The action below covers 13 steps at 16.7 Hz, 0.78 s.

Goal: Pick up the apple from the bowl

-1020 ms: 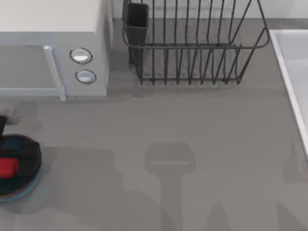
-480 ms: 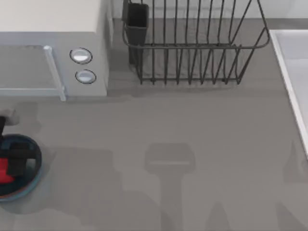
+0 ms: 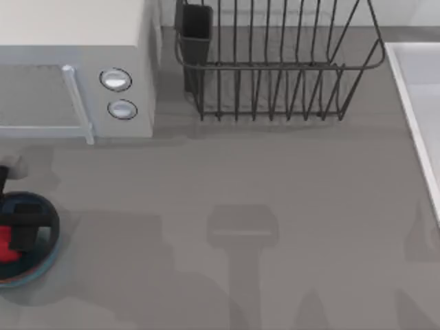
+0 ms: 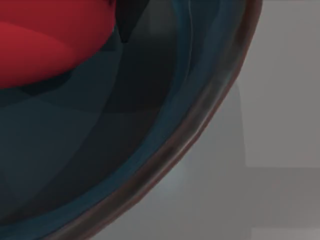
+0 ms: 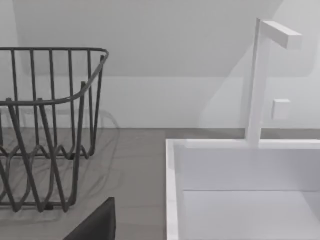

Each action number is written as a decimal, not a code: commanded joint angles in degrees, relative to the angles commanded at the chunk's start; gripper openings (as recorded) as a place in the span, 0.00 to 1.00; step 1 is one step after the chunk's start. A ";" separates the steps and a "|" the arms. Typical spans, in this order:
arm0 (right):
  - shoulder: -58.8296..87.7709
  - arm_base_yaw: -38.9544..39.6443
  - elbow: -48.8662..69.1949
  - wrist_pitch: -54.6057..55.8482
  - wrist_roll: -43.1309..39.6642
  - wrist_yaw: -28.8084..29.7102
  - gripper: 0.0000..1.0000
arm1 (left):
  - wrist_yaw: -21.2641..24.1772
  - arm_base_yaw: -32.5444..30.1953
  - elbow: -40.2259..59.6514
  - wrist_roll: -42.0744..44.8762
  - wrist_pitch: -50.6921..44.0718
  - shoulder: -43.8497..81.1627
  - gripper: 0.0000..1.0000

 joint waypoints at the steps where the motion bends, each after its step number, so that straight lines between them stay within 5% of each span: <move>1: 0.00 0.00 0.00 0.00 0.00 0.00 1.00 | 0.00 0.00 0.00 0.00 0.00 0.00 0.00; 9: 0.00 0.00 0.00 0.00 0.00 0.00 1.00 | -0.86 -0.22 2.55 0.19 -2.48 -2.89 0.00; 13: 0.00 0.00 0.00 0.00 0.00 0.00 1.00 | -0.88 -0.32 11.23 0.10 -11.34 -2.37 0.00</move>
